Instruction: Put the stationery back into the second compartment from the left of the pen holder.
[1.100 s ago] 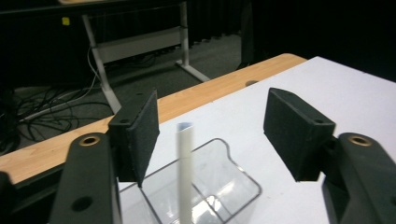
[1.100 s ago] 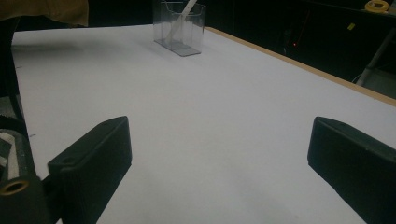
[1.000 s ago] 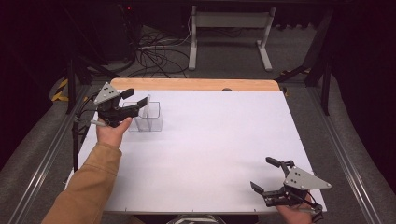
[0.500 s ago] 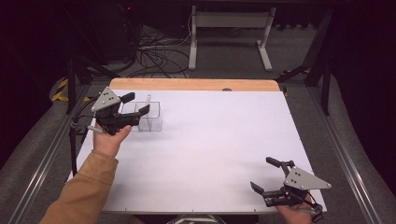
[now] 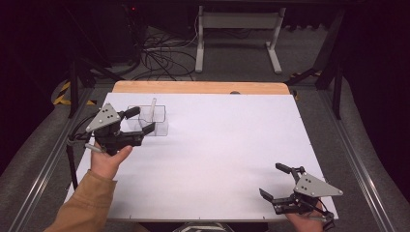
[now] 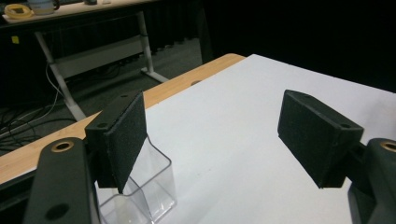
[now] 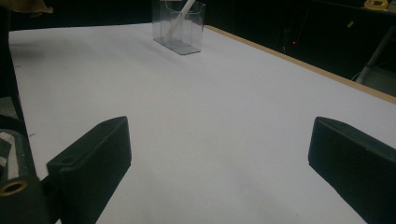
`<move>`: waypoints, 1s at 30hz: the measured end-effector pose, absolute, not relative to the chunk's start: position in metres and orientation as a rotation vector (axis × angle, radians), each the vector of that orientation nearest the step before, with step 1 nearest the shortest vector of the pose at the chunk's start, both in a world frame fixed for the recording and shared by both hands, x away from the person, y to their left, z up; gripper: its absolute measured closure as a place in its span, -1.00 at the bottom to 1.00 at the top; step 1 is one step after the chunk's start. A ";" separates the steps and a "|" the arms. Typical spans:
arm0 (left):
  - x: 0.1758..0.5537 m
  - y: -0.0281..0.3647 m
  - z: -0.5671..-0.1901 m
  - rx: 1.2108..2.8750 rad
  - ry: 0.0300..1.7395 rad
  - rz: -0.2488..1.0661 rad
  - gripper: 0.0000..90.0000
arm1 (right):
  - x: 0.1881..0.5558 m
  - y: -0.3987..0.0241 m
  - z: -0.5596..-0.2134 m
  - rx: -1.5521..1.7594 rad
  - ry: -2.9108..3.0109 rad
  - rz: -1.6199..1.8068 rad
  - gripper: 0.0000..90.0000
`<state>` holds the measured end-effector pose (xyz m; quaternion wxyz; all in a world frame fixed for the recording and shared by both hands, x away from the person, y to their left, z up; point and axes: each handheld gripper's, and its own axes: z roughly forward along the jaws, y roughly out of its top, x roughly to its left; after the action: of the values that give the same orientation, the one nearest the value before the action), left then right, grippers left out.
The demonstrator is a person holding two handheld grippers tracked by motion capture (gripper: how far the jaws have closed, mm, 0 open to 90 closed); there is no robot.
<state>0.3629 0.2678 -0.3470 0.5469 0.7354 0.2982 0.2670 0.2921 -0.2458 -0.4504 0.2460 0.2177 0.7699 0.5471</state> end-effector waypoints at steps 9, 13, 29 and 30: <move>0.336 0.271 -0.361 1.740 0.668 0.600 -0.47 | 0.293 -0.245 -0.451 0.604 2.107 1.487 -0.87; 0.327 0.270 -0.370 1.764 0.656 0.603 -0.48 | 0.293 -0.245 -0.451 0.606 2.107 1.488 -0.87; 0.299 0.270 -0.407 1.778 0.644 0.497 -0.50 | 0.293 -0.246 -0.450 0.598 2.107 1.494 -0.89; 0.297 0.269 -0.410 1.786 0.645 0.500 -0.50 | 0.293 -0.246 -0.450 0.601 2.108 1.493 -0.89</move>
<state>0.2974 0.2690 -0.4097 0.5555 0.7563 0.2732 0.2117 0.2926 -0.2455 -0.4504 0.2423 0.2198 0.7711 0.5462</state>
